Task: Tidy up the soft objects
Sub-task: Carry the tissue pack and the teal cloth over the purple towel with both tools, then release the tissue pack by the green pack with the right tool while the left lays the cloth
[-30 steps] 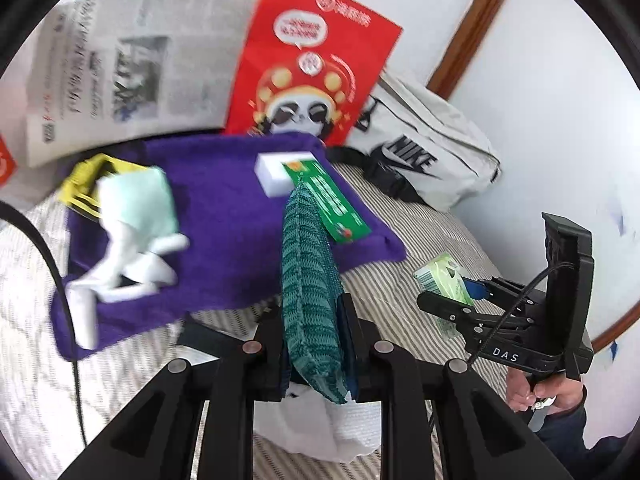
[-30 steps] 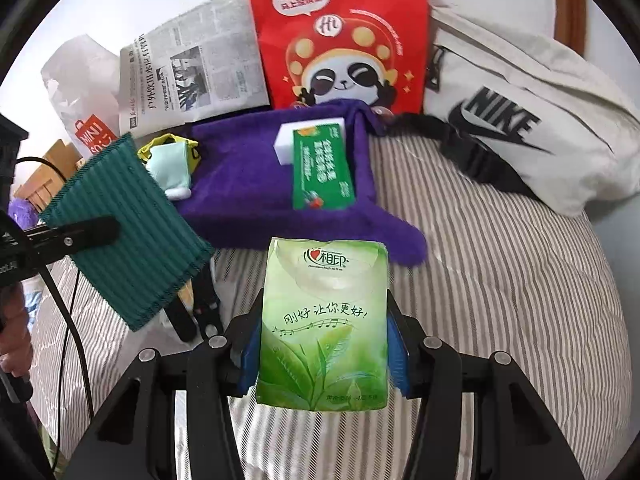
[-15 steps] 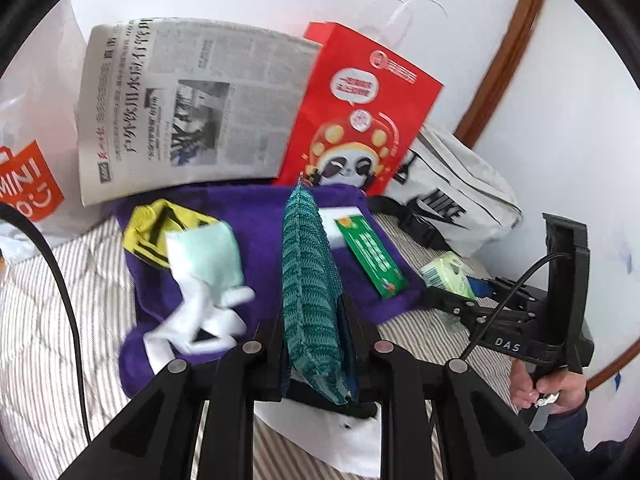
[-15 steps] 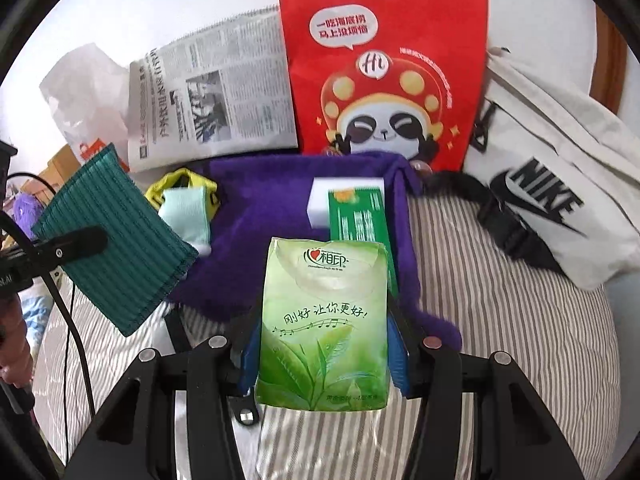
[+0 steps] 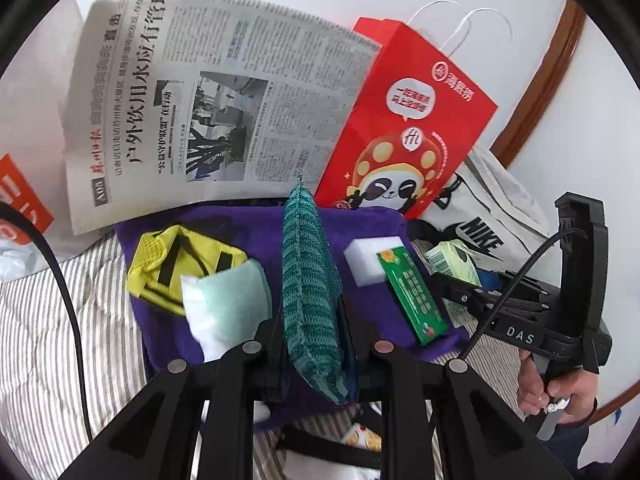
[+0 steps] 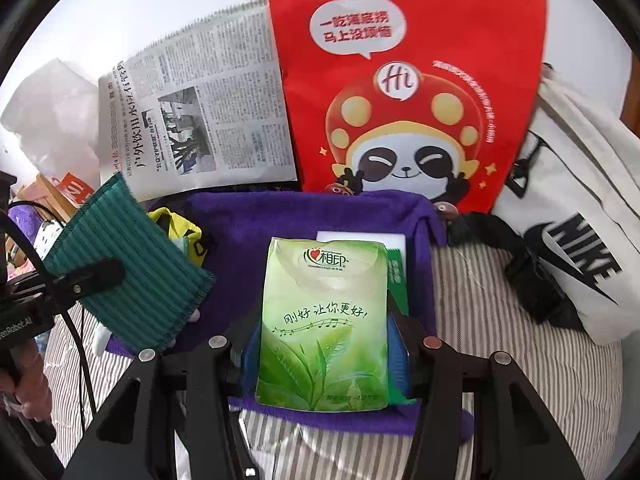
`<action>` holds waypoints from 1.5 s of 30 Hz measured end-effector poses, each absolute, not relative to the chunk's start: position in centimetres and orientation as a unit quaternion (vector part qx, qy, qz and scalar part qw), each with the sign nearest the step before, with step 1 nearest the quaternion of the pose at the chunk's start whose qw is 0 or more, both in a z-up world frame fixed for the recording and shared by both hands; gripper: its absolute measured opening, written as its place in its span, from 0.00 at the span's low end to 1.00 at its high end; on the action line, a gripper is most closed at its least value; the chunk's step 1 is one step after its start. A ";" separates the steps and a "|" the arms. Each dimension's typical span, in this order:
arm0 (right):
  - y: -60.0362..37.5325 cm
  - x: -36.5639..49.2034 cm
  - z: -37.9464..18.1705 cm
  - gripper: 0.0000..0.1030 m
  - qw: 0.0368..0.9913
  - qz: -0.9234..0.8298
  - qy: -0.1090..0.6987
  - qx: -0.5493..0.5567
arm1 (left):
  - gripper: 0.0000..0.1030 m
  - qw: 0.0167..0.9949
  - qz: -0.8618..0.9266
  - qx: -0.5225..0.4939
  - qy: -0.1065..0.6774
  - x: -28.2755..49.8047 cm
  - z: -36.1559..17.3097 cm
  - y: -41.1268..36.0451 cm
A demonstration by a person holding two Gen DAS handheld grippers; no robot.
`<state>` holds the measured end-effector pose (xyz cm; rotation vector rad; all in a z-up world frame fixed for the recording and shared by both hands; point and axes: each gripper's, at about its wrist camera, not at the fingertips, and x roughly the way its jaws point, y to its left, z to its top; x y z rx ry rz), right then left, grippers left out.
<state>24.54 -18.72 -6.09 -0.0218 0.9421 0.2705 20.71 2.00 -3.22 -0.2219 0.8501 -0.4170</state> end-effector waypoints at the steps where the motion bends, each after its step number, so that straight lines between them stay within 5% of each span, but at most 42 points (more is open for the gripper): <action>1: -18.5 24.9 -6.2 0.50 0.881 0.132 0.454 -0.013 | 0.19 0.884 -0.200 -0.108 0.409 21.2 -3.3 2.0; 45: -10.7 27.7 -14.6 0.50 0.835 0.175 0.511 -0.105 | 0.20 0.863 -0.190 -0.138 0.447 26.7 -8.7 2.8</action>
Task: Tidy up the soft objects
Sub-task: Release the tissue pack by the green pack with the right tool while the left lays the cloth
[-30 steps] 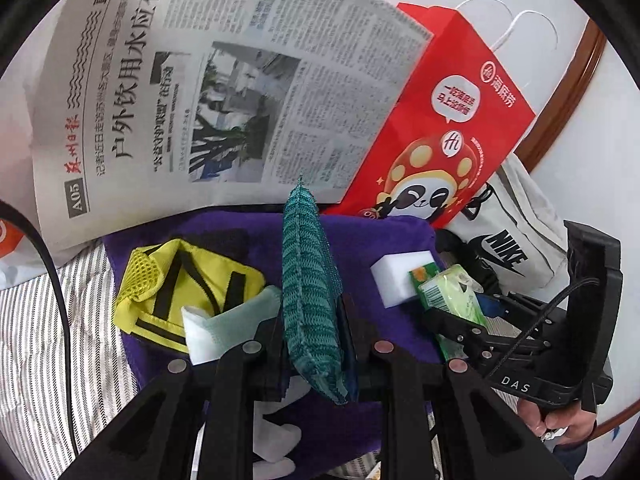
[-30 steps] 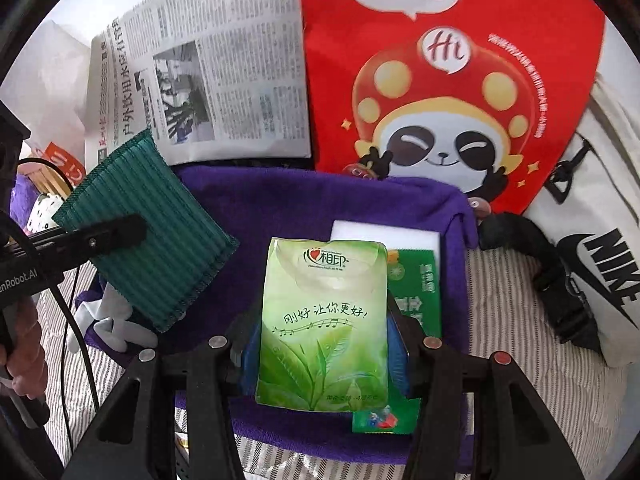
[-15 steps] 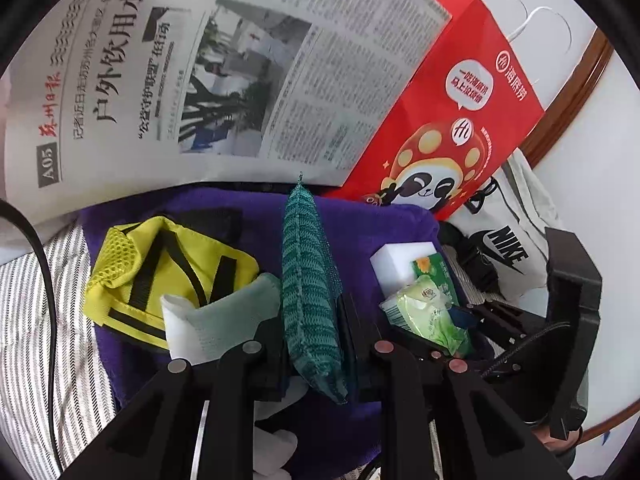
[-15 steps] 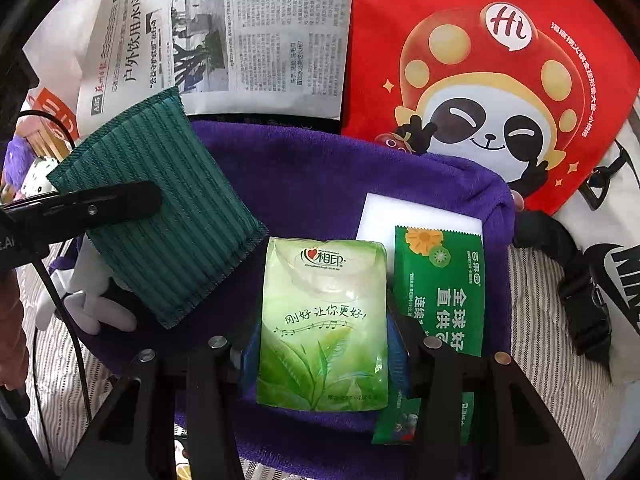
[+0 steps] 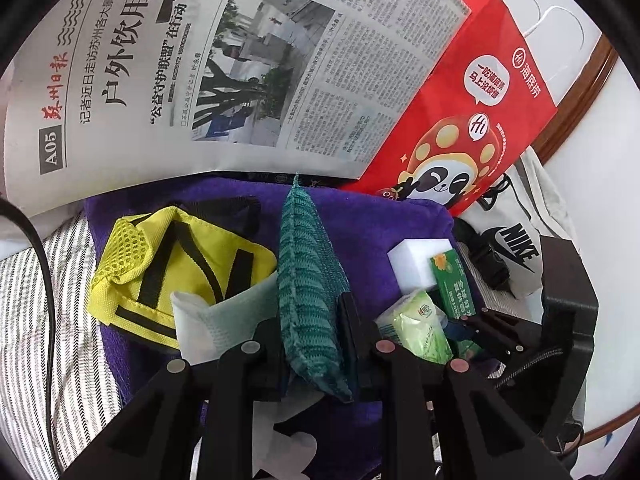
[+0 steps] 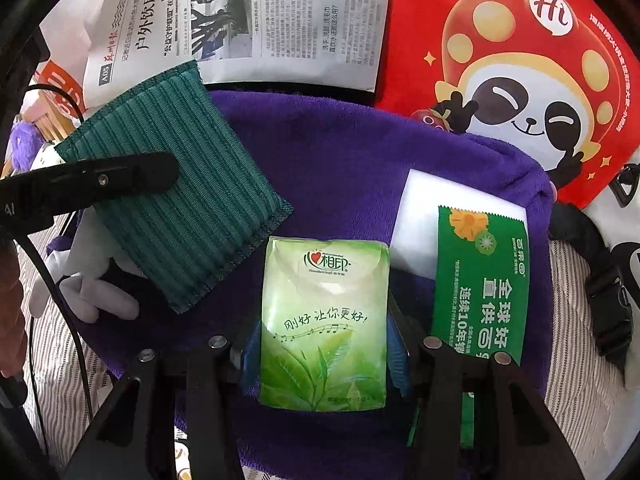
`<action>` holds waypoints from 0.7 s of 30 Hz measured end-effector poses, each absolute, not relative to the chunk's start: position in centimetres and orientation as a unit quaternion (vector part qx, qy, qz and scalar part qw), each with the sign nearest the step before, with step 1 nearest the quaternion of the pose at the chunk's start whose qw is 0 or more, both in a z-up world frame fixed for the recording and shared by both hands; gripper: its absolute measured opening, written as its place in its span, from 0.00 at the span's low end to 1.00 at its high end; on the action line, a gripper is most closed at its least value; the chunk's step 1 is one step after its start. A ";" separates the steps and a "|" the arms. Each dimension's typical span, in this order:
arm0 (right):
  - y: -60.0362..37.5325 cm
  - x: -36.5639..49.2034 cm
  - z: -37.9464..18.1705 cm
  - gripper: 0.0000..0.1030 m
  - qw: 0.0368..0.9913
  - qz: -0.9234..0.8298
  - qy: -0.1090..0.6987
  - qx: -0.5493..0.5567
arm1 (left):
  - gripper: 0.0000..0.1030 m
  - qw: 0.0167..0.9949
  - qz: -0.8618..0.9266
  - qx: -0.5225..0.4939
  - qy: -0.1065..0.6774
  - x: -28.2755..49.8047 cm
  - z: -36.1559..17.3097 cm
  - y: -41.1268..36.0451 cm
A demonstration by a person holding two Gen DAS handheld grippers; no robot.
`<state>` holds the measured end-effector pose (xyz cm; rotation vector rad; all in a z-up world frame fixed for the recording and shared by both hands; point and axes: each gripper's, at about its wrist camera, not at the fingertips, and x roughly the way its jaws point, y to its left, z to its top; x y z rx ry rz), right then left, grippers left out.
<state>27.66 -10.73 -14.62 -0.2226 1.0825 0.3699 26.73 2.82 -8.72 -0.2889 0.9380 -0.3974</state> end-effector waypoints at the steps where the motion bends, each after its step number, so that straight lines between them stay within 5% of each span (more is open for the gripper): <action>1: -10.8 27.8 -14.5 0.50 0.835 0.175 0.511 -0.106 | 0.21 0.863 -0.190 -0.138 0.448 26.7 -8.7 2.8; 14: -13.5 29.8 -13.5 0.54 0.823 0.204 0.527 -0.062 | 0.28 0.859 -0.188 -0.106 0.464 26.6 -8.8 2.4; 21: -14.1 30.0 -11.5 0.59 0.828 0.197 0.521 -0.073 | 0.49 0.866 -0.178 -0.067 0.462 26.1 -7.8 1.8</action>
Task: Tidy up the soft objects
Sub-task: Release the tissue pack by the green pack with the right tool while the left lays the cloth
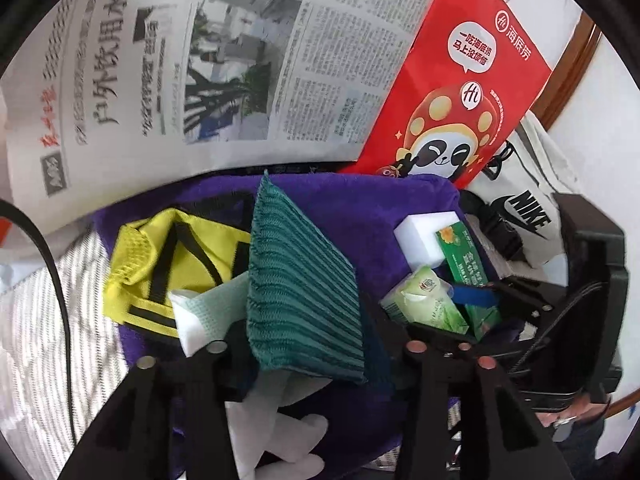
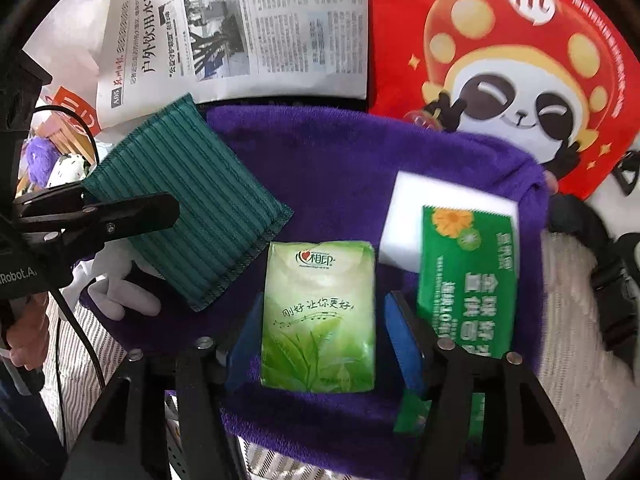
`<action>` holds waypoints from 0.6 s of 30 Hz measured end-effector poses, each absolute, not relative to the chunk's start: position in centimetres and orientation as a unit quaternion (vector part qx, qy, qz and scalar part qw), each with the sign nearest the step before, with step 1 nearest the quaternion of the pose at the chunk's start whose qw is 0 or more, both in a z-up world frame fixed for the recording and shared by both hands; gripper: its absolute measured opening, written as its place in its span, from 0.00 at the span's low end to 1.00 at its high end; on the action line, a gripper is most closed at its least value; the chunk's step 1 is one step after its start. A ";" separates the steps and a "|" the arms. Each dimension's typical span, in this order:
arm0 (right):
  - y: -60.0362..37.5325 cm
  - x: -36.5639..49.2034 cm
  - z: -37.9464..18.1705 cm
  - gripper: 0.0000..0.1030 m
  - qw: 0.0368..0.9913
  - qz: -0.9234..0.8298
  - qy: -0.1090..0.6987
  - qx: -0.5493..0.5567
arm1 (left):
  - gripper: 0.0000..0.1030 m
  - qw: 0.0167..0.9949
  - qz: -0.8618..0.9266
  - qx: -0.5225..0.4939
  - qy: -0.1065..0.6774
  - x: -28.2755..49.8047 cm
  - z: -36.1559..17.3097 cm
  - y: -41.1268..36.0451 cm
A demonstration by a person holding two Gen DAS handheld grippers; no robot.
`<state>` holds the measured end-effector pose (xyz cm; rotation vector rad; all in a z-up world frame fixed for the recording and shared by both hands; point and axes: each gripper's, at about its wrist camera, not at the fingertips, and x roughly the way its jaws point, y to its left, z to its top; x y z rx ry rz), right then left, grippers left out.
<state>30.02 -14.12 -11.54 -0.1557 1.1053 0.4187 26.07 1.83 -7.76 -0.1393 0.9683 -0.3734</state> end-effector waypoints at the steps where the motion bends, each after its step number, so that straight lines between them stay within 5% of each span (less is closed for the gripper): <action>1: -14.2 30.0 -11.1 0.60 0.830 0.196 0.518 -0.075 | 0.50 0.868 -0.173 -0.063 0.461 26.0 -7.6 1.9; 18: -17.7 22.1 -5.8 0.61 0.849 0.152 0.502 -0.059 | 0.57 0.890 -0.120 -0.011 0.440 24.0 -4.4 3.5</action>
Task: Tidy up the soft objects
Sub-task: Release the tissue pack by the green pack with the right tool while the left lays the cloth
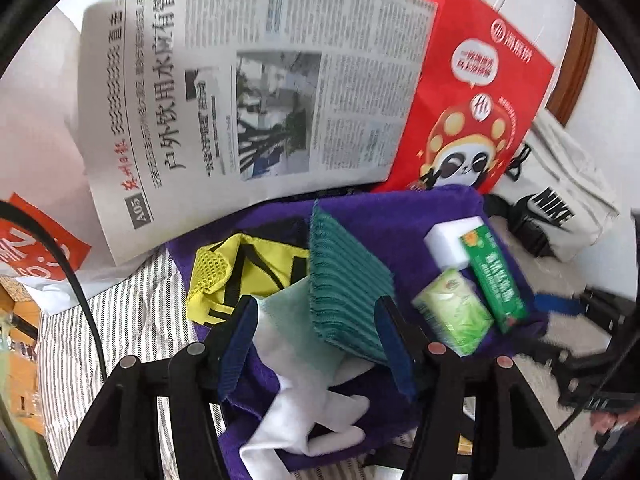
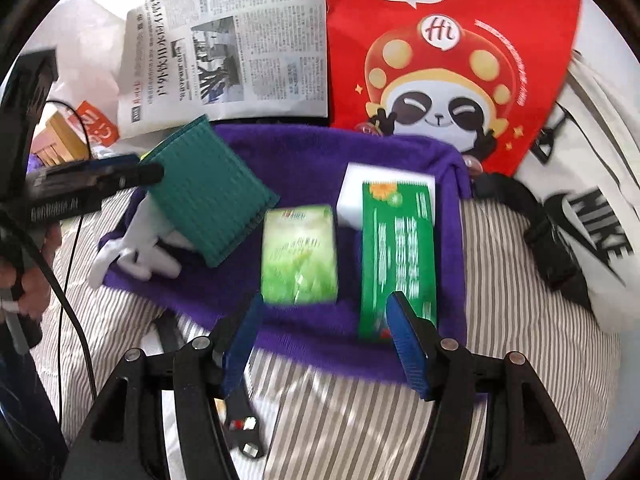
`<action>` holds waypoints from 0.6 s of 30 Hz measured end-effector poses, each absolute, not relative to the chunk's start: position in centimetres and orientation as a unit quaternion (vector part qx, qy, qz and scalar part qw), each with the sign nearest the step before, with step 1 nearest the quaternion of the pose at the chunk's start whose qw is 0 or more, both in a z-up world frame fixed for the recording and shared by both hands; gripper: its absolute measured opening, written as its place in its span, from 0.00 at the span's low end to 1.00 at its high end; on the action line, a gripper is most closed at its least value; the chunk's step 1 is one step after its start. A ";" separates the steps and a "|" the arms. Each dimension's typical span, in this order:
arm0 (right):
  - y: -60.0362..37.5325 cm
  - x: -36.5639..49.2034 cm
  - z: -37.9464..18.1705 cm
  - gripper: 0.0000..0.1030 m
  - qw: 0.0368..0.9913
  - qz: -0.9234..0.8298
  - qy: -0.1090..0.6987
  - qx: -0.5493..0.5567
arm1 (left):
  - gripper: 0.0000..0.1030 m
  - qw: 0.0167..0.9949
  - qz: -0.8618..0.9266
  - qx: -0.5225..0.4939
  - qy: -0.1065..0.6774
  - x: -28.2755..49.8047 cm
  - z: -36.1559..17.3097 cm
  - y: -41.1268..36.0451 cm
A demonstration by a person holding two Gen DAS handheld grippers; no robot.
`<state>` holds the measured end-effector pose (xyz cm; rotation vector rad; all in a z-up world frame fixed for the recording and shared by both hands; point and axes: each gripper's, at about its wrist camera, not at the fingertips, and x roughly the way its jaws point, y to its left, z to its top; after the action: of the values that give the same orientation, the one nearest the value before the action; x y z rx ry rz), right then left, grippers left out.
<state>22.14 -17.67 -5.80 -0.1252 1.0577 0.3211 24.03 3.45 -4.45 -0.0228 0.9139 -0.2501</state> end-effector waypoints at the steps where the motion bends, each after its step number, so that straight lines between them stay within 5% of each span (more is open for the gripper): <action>1: -17.7 21.3 -5.9 0.61 0.848 0.153 0.504 -0.058 | 0.57 0.891 -0.119 -0.009 0.439 23.8 -4.2 3.3; 8: -15.7 16.4 -7.8 0.60 0.839 0.183 0.510 -0.059 | 0.57 0.894 -0.116 -0.004 0.433 20.2 -1.8 3.7; 14: -14.0 15.2 -10.2 0.44 0.829 0.199 0.516 -0.086 | 0.57 0.889 -0.105 -0.039 0.443 17.2 -1.5 5.1; 18: -13.0 15.4 -11.6 0.42 0.822 0.206 0.521 -0.097 | 0.57 0.887 -0.110 -0.056 0.445 14.6 -2.2 5.9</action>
<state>15.43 -13.00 -11.60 -0.2071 1.1088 0.4383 14.64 5.91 -2.20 -0.1170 0.9262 -0.2287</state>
